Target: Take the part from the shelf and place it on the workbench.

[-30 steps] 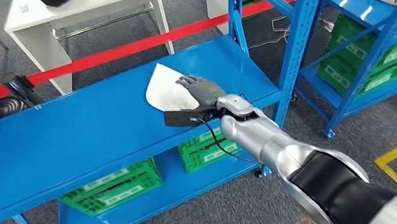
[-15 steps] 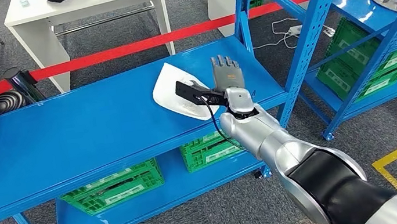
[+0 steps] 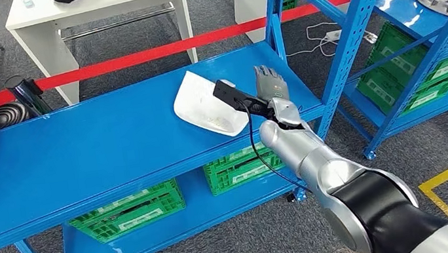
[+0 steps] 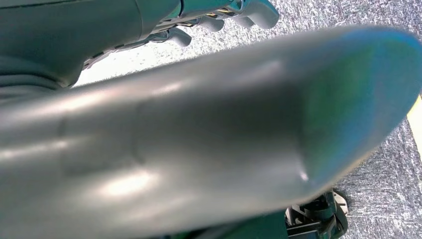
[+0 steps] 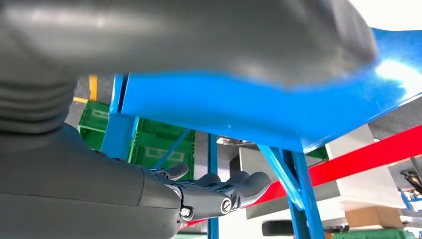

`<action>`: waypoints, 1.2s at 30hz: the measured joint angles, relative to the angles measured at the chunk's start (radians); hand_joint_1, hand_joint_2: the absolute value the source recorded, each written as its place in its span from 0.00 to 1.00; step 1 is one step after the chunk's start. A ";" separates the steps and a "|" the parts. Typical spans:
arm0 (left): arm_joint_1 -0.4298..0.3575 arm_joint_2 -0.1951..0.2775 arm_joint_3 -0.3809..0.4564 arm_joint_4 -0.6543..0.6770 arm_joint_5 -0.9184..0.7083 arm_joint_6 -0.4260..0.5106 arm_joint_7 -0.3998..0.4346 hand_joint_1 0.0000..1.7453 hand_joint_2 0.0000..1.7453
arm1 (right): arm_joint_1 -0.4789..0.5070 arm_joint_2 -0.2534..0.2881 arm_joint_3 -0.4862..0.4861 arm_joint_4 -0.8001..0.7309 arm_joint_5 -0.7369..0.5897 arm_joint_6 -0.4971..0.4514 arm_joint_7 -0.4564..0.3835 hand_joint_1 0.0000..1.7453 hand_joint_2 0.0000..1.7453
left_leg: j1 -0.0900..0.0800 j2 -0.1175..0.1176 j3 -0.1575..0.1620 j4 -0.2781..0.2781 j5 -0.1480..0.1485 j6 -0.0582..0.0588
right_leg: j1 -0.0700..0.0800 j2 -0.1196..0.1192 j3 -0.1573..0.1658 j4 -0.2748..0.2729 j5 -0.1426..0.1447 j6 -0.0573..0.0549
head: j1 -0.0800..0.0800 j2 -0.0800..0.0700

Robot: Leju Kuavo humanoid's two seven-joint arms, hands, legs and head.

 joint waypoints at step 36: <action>0.004 0.000 0.016 0.000 0.006 0.002 -0.016 0.00 0.00 | 0.029 0.012 -0.036 0.022 -0.006 0.053 -0.077 1.00 1.00 | 0.001 0.000 0.001 -0.001 0.000 0.000 | 0.001 0.000 0.000 0.001 -0.001 0.000 | 0.000 0.000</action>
